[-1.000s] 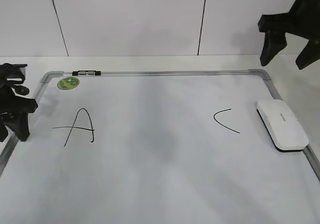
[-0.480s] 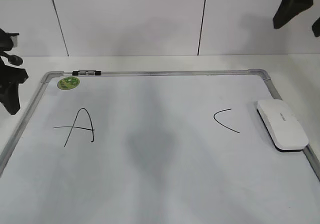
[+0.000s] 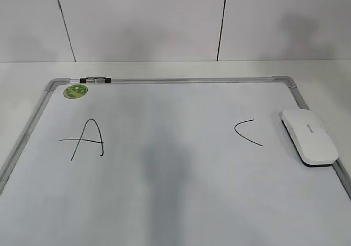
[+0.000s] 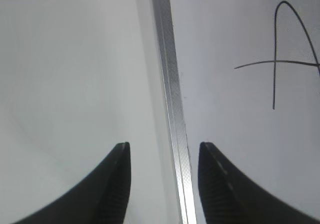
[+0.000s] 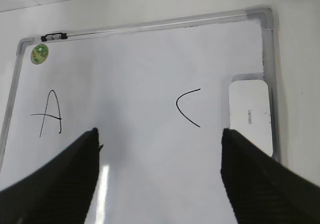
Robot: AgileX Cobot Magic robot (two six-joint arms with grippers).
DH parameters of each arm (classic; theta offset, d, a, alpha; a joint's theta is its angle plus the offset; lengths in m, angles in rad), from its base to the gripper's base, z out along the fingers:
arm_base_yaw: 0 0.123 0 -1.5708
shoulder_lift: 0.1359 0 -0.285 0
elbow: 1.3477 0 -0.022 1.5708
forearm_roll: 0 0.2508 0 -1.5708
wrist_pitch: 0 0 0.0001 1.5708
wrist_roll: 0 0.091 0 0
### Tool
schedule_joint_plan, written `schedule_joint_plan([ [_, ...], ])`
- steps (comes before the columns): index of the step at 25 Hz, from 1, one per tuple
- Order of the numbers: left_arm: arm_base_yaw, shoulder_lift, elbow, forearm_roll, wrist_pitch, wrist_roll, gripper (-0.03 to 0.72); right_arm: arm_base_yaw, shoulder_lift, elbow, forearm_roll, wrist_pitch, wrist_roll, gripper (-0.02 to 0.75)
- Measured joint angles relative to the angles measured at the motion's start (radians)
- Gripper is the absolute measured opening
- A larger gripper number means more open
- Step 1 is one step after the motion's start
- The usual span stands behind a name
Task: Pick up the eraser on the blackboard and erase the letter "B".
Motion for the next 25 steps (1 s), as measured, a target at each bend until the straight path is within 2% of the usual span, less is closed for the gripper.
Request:
schedule_joint_plan([
  [7,0.0,-0.321,0.176,-0.002,0.011,0.0,0.328,0.0,-0.272,0.207,0.007,0.007,-0.119,0.584],
  [11,0.0,-0.522,0.241,-0.002,0.025,0.0,0.328,0.0,-0.432,0.314,-0.026,0.01,-0.184,0.584],
  [16,0.0,-0.764,0.268,-0.002,0.035,-0.004,0.326,0.0,-0.644,0.433,-0.057,0.014,-0.216,0.584],
  [25,0.0,-1.131,0.307,-0.005,0.051,-0.004,0.27,0.0,-0.98,0.664,-0.064,0.02,-0.223,0.584],
])
